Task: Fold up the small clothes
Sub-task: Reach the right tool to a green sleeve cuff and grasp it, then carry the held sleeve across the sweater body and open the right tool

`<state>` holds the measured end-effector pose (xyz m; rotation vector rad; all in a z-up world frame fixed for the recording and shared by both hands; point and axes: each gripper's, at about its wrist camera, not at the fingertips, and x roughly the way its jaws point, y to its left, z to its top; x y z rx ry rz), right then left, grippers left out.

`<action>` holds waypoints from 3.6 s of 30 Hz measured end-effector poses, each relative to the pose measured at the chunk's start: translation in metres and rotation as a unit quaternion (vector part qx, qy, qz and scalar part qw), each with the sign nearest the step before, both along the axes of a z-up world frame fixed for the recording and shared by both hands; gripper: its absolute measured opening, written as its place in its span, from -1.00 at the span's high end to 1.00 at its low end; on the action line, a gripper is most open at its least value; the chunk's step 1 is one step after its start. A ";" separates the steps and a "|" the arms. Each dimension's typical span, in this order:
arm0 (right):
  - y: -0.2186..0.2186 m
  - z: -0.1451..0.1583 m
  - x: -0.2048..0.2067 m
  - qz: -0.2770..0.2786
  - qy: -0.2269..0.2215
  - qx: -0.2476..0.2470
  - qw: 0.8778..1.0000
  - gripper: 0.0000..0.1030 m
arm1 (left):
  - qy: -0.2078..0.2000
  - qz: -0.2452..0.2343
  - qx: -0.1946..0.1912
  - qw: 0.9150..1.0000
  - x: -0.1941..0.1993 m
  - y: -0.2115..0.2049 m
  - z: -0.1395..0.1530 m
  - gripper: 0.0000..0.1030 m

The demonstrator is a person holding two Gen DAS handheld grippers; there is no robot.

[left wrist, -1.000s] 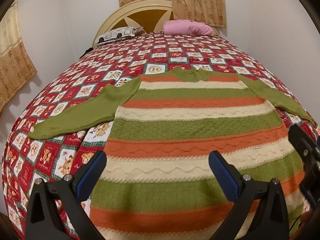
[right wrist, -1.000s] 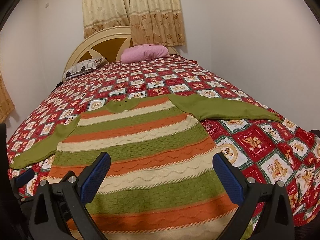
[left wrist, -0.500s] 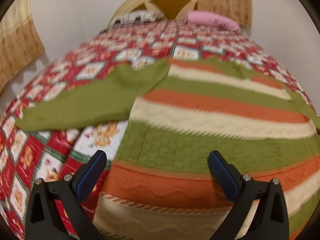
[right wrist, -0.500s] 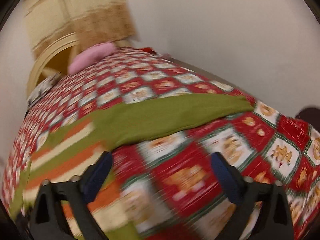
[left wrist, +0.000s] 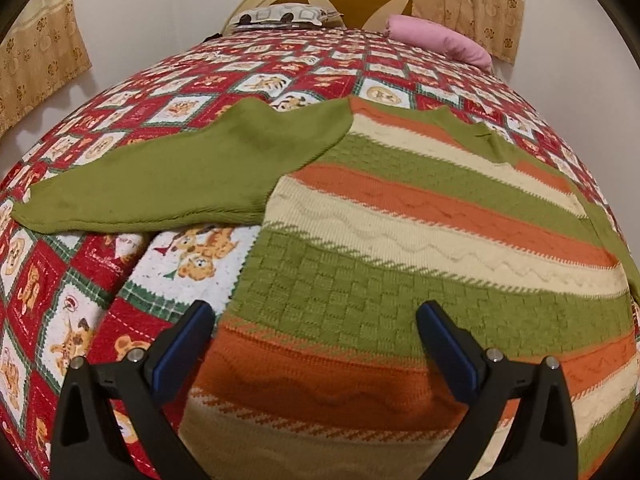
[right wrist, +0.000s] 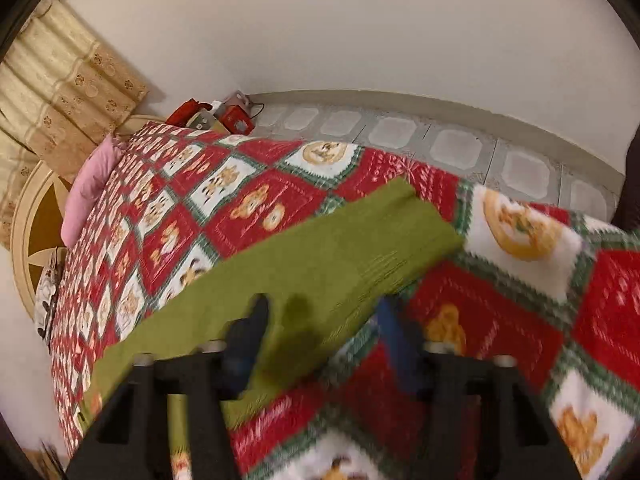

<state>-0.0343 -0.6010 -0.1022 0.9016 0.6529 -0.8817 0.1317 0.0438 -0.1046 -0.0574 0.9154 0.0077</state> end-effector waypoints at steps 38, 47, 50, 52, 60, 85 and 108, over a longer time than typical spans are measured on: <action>0.306 0.082 0.132 0.350 0.057 -0.288 0.890 -0.64 | -0.012 0.002 -0.047 0.999 -0.001 0.011 0.001 -1.00; 0.214 0.011 0.080 0.334 0.133 -0.205 0.910 -0.59 | -0.008 0.002 -0.035 0.999 -0.001 0.010 -0.001 -1.00; 0.212 -0.010 0.088 0.359 0.160 -0.201 0.897 -0.59 | -0.007 0.002 -0.030 1.000 -0.001 0.009 -0.001 -1.00; 0.210 -0.012 0.087 0.359 0.154 -0.209 0.896 -0.49 | -0.006 0.002 -0.028 1.000 -0.001 0.009 -0.002 -1.00; 0.176 0.004 0.073 0.313 0.102 -0.108 0.938 0.83 | -0.006 0.002 -0.028 1.000 -0.001 0.008 -0.002 -1.00; 0.473 0.085 0.262 0.542 -0.064 -0.028 0.837 0.83 | -0.033 0.041 -0.090 0.995 -0.007 0.034 0.005 -1.00; 0.450 0.025 0.246 0.581 -0.093 0.026 0.808 0.01 | -0.028 0.040 -0.080 0.996 -0.004 0.033 0.003 -1.00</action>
